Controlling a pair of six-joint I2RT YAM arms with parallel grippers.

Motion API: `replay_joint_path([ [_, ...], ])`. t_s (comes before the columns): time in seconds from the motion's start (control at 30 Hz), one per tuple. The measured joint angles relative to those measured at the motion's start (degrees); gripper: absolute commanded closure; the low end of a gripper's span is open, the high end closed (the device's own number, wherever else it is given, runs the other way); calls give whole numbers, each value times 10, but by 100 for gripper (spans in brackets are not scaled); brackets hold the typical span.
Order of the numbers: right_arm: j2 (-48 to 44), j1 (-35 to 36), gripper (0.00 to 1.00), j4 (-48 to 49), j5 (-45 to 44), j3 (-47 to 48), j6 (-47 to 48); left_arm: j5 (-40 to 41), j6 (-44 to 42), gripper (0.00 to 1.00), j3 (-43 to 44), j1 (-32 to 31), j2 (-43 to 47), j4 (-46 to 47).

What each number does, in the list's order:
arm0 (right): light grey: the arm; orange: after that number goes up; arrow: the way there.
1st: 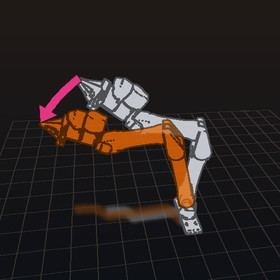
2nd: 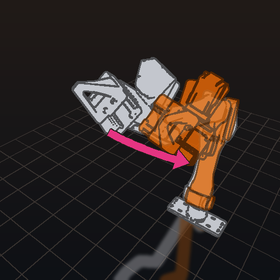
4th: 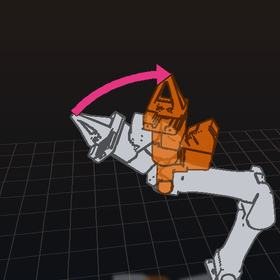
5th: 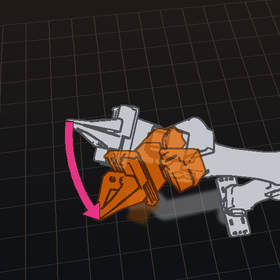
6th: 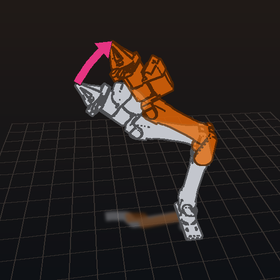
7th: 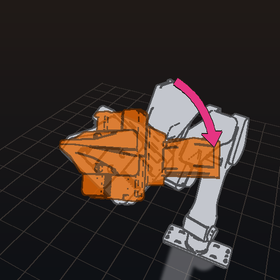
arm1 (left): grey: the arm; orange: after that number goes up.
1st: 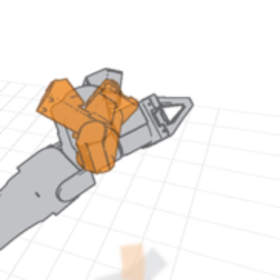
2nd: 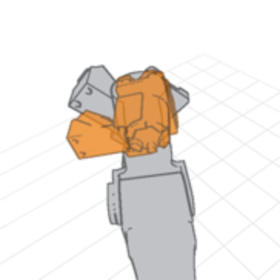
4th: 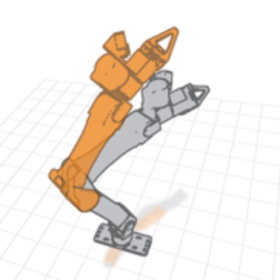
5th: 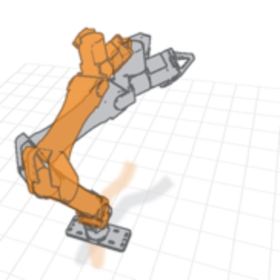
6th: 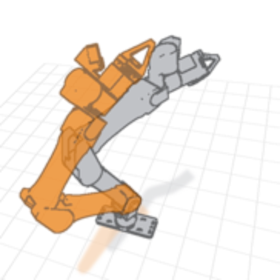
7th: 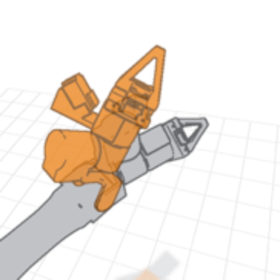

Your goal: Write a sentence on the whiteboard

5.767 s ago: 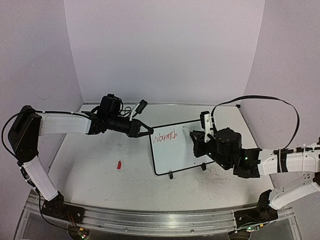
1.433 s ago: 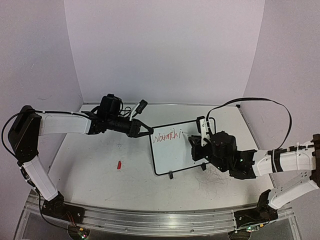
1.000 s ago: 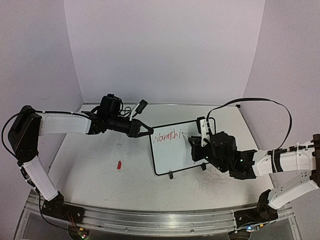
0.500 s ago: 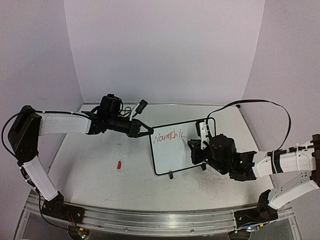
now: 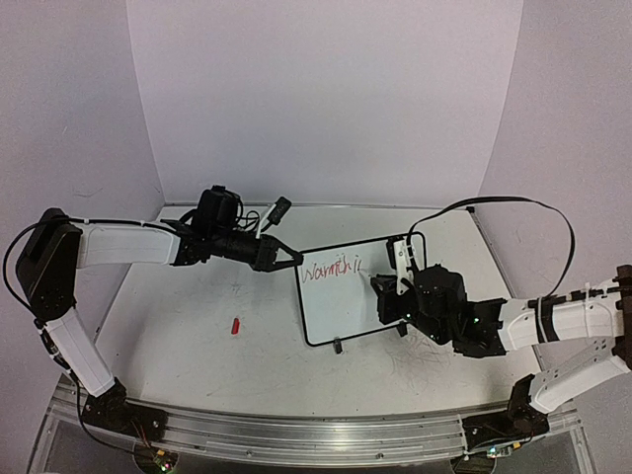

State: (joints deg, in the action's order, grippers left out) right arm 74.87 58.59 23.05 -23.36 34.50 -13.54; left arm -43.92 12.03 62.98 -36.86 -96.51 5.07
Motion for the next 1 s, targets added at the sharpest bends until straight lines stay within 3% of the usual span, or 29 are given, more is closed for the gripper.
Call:
replay_joint_path([
  [1.0,0,-3,100,-6,-43,16,3,-5,0,100,0,0,0,0],
])
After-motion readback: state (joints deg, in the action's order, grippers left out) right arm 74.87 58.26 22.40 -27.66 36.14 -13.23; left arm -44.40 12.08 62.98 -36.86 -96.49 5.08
